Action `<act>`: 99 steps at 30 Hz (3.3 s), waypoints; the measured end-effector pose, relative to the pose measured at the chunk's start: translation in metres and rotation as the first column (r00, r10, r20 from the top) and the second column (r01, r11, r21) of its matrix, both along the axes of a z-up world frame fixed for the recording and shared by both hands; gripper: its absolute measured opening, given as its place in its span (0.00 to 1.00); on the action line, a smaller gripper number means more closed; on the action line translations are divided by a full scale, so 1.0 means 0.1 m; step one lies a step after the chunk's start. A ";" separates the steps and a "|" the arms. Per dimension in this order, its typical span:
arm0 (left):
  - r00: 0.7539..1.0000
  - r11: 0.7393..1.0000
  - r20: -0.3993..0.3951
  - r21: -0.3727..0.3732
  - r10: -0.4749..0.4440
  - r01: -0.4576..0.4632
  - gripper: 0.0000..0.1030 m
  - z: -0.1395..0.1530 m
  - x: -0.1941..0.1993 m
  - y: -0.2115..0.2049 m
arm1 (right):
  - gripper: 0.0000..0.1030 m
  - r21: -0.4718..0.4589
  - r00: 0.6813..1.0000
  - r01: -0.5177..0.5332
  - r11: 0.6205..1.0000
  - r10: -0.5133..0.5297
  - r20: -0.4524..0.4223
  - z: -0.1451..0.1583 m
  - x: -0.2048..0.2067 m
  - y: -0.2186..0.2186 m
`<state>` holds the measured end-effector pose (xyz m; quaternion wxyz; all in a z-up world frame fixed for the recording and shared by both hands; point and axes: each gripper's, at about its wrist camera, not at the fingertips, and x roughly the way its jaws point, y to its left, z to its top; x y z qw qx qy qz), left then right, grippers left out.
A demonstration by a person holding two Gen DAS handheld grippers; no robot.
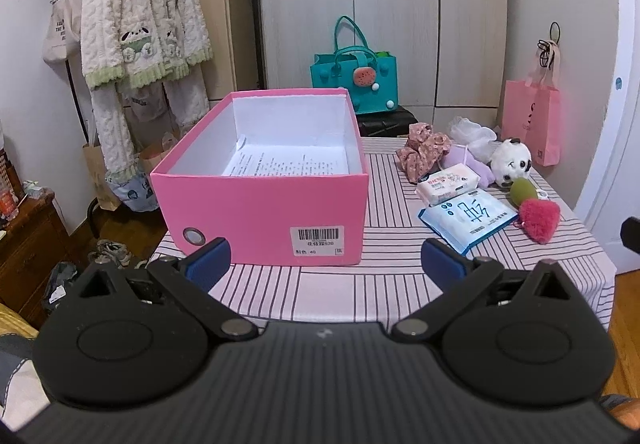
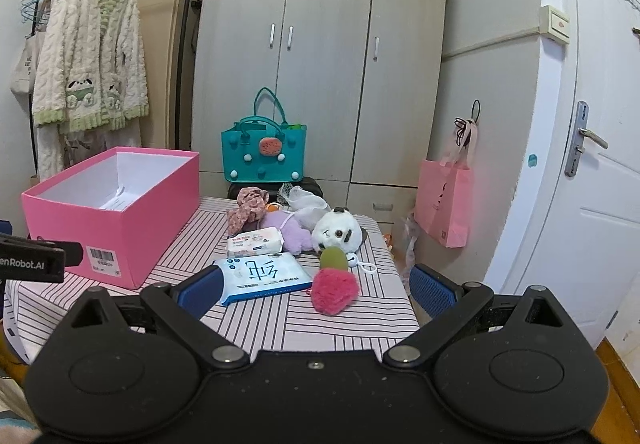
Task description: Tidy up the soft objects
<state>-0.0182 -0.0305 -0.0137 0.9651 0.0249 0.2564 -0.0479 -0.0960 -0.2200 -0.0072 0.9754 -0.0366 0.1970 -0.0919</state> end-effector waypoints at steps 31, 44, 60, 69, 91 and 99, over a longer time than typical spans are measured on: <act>0.997 1.000 0.073 0.026 0.002 -0.004 1.00 -0.19 -0.05 -0.15 | 0.98 0.094 0.999 -0.032 0.995 0.028 0.047 -0.14 -0.02 -0.14; 0.995 1.000 0.100 -0.018 0.007 -0.006 1.00 -0.26 -0.02 -0.10 | 0.98 0.071 0.992 -0.079 0.994 0.071 0.109 -0.24 -0.12 -0.11; 0.993 0.994 0.065 -0.034 -0.103 0.106 1.00 -0.20 0.12 -0.28 | 0.97 0.074 0.989 -0.129 0.989 0.123 0.080 -0.35 -0.05 -0.54; 0.957 0.957 -0.009 -0.033 -0.289 0.289 0.98 -0.23 0.43 -0.81 | 0.90 0.118 0.989 -0.148 0.982 0.149 -0.005 -0.51 0.18 -0.89; 0.836 0.846 -0.133 -0.100 -0.533 0.523 0.79 -0.79 1.11 -2.04 | 0.63 0.151 0.975 -0.193 0.970 0.207 -0.081 -0.77 0.90 -1.77; 0.846 0.857 -0.137 -0.098 -0.516 0.507 0.70 -0.92 1.30 -2.29 | 0.61 0.360 0.911 -0.344 0.867 0.401 -0.097 -0.65 1.60 -2.00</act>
